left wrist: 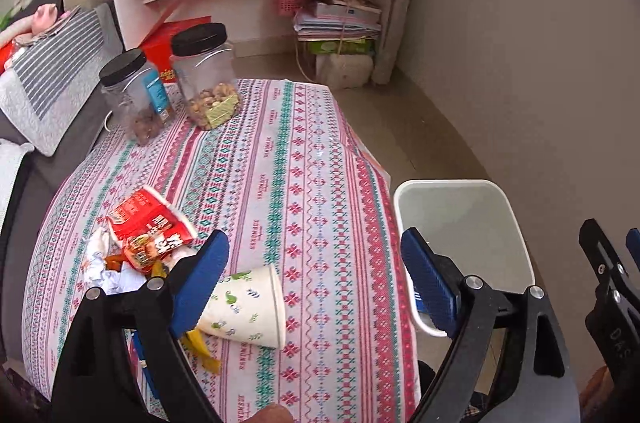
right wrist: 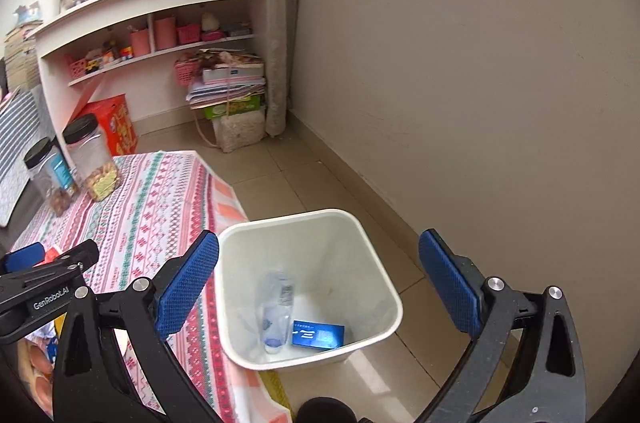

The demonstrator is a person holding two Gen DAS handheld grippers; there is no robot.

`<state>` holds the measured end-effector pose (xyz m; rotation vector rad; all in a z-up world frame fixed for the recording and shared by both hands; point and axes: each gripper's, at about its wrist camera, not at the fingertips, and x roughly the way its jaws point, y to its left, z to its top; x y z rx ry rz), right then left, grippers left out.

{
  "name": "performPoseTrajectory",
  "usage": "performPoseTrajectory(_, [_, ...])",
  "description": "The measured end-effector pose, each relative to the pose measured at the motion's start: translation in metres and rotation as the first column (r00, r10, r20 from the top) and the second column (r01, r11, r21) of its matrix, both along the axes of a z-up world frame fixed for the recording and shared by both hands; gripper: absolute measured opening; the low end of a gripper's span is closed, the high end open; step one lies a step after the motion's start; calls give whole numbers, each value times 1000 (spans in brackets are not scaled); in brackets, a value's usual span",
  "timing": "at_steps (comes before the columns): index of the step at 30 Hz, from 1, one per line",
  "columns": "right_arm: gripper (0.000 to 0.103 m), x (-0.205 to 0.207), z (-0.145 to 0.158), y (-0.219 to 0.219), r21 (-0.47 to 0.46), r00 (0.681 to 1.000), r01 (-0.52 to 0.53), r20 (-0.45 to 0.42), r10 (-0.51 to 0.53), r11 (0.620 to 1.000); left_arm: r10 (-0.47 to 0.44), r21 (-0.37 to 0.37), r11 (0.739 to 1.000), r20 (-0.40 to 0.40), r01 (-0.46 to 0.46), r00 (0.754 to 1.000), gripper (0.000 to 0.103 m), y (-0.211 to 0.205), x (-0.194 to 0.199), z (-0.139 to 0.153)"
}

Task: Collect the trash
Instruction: 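Grasp the light-blue milk carton with the left gripper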

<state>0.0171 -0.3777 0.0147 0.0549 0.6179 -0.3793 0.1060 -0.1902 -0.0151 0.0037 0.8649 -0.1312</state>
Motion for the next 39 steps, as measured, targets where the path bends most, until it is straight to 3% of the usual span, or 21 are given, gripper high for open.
performPoseTrajectory(7, [96, 8, -7, 47, -14, 988, -149, -53, 148, 989, 106, 23, 994, -28, -105, 994, 86, 50, -30, -6])
performPoseTrajectory(16, [96, 21, -17, 100, -2, 952, -289, -109, 287, 957, 239, 158, 963, -127, -218, 963, 86, 134, -64, -31])
performPoseTrajectory(20, [96, 24, -24, 118, 56, 925, -344, -149, 348, 937, 263, 197, 957, -289, -212, 920, 86, 179, -74, -58])
performPoseTrajectory(25, [96, 31, -38, 143, 126, 879, -406, -218, 425, 905, 250, 154, 968, -498, -199, 830, 86, 209, -86, -100])
performPoseTrajectory(28, [96, 33, -45, 154, 165, 855, -428, -246, 458, 888, 259, 125, 966, -551, -228, 793, 86, 218, -92, -119])
performPoseTrajectory(31, [96, 30, -45, 164, 195, 834, -462, -237, 499, 865, 259, 123, 965, -563, -231, 785, 85, 219, -95, -129])
performPoseTrajectory(33, [96, 28, -44, 172, 202, 820, -489, -225, 526, 849, 251, 127, 968, -567, -218, 784, 81, 219, -96, -135])
performPoseTrajectory(36, [96, 28, -45, 184, 210, 801, -514, -230, 553, 832, 219, 101, 975, -591, -199, 776, 58, 219, -99, -146])
performPoseTrajectory(37, [96, 29, -46, 186, 216, 794, -519, -238, 560, 827, 199, 85, 979, -599, -185, 776, 43, 218, -100, -149])
performPoseTrajectory(39, [95, 29, -51, 193, 234, 774, -531, -258, 579, 814, 157, 68, 987, -589, -145, 793, 38, 216, -105, -148])
